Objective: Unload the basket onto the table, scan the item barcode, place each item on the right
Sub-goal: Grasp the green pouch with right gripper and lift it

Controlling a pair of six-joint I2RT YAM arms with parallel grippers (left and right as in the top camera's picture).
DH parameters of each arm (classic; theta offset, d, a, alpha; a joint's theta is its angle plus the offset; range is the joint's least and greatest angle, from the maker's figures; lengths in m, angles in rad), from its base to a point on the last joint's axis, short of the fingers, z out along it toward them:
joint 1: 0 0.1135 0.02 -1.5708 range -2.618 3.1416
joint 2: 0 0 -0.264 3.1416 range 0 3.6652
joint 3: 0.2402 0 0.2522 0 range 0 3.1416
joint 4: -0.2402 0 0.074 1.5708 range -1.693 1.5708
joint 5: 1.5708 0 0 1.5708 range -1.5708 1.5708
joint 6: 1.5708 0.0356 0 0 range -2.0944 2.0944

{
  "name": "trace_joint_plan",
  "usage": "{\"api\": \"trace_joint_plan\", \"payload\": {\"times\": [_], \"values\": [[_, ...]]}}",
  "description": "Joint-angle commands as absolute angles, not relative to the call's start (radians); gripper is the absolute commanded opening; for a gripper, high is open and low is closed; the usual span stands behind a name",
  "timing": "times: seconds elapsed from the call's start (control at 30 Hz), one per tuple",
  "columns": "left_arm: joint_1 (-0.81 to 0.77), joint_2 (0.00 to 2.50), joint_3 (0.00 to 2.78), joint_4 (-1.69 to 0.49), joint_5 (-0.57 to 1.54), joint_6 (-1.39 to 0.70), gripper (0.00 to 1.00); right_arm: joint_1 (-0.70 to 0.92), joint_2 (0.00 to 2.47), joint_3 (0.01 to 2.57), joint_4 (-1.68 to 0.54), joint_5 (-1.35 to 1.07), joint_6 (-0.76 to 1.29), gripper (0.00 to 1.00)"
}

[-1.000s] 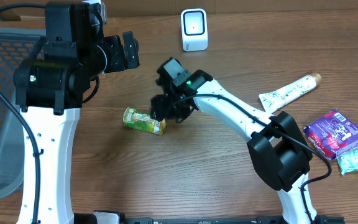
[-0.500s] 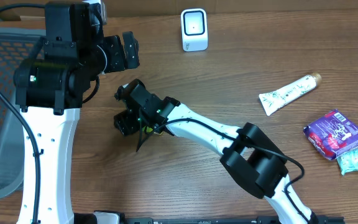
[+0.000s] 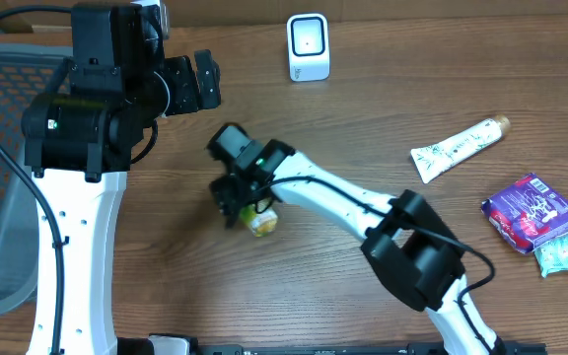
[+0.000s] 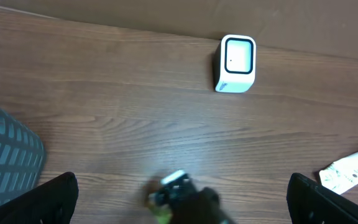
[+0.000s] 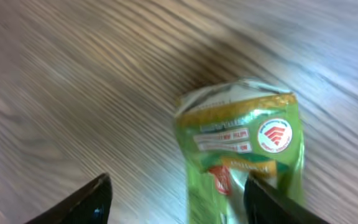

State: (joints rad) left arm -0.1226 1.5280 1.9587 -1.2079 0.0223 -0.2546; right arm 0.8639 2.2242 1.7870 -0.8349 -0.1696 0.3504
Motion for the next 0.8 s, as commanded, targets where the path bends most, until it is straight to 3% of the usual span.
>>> {"api": "trace_joint_plan", "payload": {"times": [0.0, 0.13, 0.5, 0.77], "values": [[-0.125, 1.531, 1.966, -1.205, 0.016, -0.239, 1.0, 0.802, 2.183, 1.765, -0.934, -0.15, 0.338, 0.7], [-0.125, 1.531, 1.966, -1.205, 0.016, -0.239, 1.0, 0.747, 2.162, 1.765, -1.047, -0.149, 0.214, 0.72], [-0.125, 1.531, 1.966, -1.205, 0.016, -0.239, 1.0, 0.731, 2.15, 1.792, -1.157, -0.045, 0.115, 0.73], [-0.125, 1.531, 1.966, -1.205, 0.016, -0.239, 0.99, 0.918, 2.153, 1.846, -1.135, 0.163, 0.07, 0.81]]}}
